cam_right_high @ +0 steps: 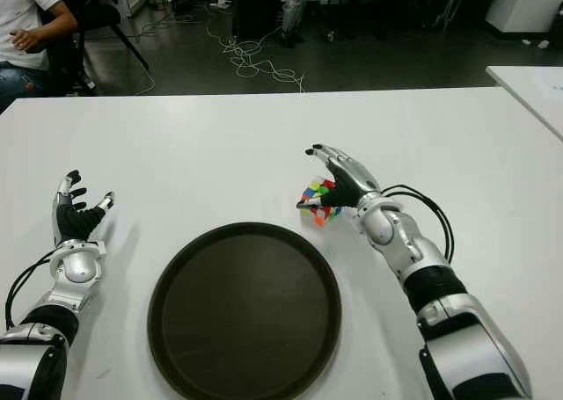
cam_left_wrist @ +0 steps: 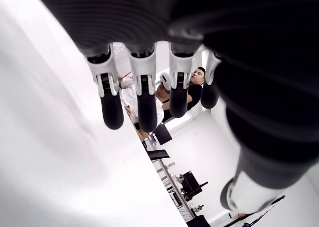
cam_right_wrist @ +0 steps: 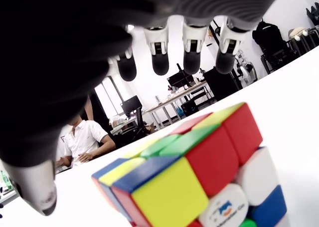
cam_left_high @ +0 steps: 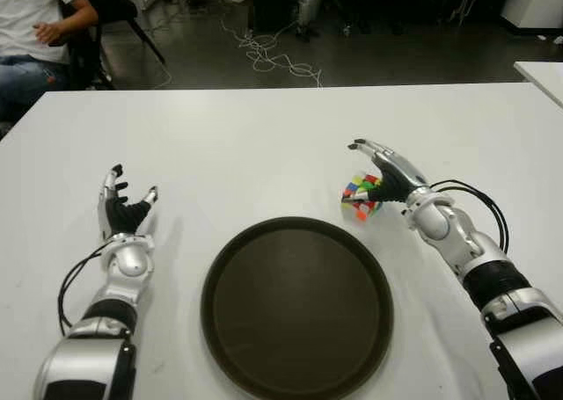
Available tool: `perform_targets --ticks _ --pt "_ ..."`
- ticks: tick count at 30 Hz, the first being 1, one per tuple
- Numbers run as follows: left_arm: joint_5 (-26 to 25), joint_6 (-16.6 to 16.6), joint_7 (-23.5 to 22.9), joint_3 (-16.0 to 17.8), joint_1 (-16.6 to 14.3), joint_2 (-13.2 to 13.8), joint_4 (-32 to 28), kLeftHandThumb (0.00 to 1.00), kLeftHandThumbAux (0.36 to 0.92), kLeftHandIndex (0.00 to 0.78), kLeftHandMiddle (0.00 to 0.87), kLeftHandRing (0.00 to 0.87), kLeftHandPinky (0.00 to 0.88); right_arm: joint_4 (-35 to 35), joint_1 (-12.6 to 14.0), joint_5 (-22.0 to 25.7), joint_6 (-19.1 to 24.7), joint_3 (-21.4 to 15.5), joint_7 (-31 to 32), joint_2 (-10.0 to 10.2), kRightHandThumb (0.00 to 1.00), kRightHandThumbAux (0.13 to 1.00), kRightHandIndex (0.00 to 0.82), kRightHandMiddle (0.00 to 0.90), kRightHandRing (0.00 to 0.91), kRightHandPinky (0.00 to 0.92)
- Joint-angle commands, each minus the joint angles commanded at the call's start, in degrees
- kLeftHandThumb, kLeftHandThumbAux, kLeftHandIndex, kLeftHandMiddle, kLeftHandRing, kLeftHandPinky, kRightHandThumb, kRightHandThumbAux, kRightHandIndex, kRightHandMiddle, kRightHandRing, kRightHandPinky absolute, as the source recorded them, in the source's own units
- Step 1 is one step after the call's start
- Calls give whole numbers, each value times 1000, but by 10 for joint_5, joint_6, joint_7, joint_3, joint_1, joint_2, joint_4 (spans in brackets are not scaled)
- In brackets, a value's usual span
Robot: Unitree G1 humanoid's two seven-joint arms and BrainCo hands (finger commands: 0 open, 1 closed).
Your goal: Pick up the Rubik's Cube and put it in the plate
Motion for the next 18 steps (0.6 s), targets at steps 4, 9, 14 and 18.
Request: perform_targets --ticks 4,9,14,18 --pt "1 2 1 -1 0 0 -1 1 753 103 148 158 171 0 -1 1 2 0 2 1 0 670 0 0 0 0" --pt "1 2 2 -1 0 -1 -1 0 756 112 157 168 199 -1 -1 2 6 0 6 2 0 665 0 0 0 0" --pt "0 2 2 -1 0 -1 -2 0 755 116 163 184 238 -1 -3 -1 11 2 8 3 0 663 0 0 0 0" --pt "1 3 3 -1 0 -2 -3 0 739 112 188 230 303 2 -5 -2 15 3 6 5 0 672 0 0 0 0"
